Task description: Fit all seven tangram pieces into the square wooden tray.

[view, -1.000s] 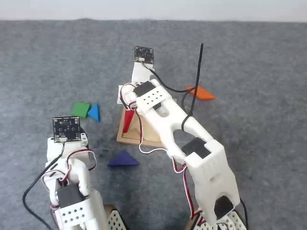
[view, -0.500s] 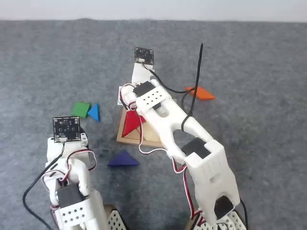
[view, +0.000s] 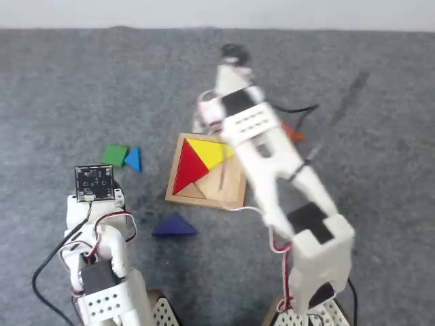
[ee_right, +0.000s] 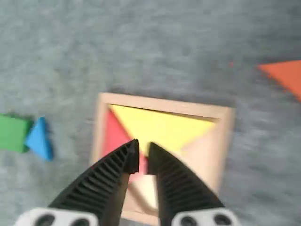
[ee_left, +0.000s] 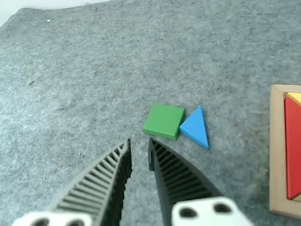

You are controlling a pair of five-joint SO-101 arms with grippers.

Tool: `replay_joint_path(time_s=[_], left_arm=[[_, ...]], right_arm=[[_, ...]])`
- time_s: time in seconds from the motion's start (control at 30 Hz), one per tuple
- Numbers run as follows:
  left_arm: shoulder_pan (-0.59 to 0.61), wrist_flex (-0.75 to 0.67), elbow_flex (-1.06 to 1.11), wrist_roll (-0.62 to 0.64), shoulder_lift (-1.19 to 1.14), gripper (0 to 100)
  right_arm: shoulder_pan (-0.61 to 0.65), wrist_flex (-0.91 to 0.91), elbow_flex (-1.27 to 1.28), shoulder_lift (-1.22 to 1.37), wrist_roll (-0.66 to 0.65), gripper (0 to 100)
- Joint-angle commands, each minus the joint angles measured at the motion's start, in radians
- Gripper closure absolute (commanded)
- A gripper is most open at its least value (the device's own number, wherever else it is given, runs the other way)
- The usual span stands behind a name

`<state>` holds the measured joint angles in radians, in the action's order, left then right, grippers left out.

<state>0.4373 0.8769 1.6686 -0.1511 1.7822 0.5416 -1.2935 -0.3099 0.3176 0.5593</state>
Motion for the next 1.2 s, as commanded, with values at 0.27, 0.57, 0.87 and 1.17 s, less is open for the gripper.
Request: replay_joint_path(time_s=[0.27,0.57,0.87,1.17], left_arm=[[-0.235,0.044,0.015,-0.285,-0.009,89],[-0.206,0.043,-0.022,-0.183,-0.012,86],[-0.230,0.129,-0.076,-0.181,-0.017,86],[-0.341,0.284,-0.081,-0.295,-0.017,86]], right_arm=[[-0.114,-0.351,0.095,-0.160,-0.423,99.0],[0.028,0.038,0.690,-0.460,-0.523,99.0],[0.073,0.240,1.016,-0.723,-0.701,98.9],[0.091,0.305,1.119,-0.769,-0.697,97.9]])
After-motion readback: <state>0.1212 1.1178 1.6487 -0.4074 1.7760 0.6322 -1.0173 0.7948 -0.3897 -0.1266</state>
